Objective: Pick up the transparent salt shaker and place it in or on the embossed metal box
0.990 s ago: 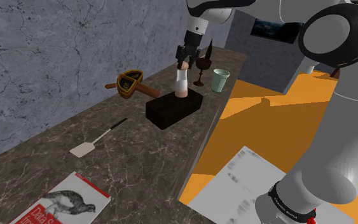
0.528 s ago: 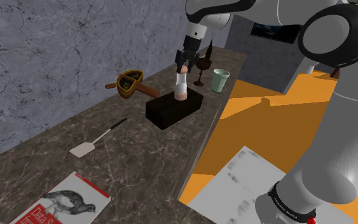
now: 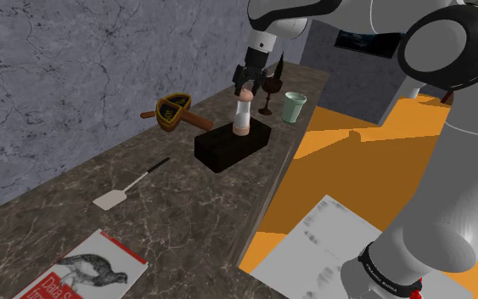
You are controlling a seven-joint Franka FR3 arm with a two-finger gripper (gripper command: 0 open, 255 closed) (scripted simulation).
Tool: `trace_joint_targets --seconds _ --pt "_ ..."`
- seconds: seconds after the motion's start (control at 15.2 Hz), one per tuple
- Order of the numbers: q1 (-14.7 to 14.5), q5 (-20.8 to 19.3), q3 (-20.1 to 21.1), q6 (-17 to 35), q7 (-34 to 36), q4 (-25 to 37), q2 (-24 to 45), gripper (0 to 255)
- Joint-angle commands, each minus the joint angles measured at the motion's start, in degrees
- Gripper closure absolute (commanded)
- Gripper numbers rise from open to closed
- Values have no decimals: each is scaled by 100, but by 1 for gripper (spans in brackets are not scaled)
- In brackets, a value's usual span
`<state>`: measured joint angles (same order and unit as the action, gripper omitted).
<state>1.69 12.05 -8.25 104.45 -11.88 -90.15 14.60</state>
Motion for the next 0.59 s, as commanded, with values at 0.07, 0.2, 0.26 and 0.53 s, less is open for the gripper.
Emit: trace_joint_targets --seconds 0.07,0.2,0.26,0.53 --pt "0 0 0 0 0 0 0 0" --pt "40 -13 -21 -378 19 367 -8 0" --pt "61 -16 -32 -572 28 569 1 0" --pt "79 -17 -40 -729 35 738 15 0"
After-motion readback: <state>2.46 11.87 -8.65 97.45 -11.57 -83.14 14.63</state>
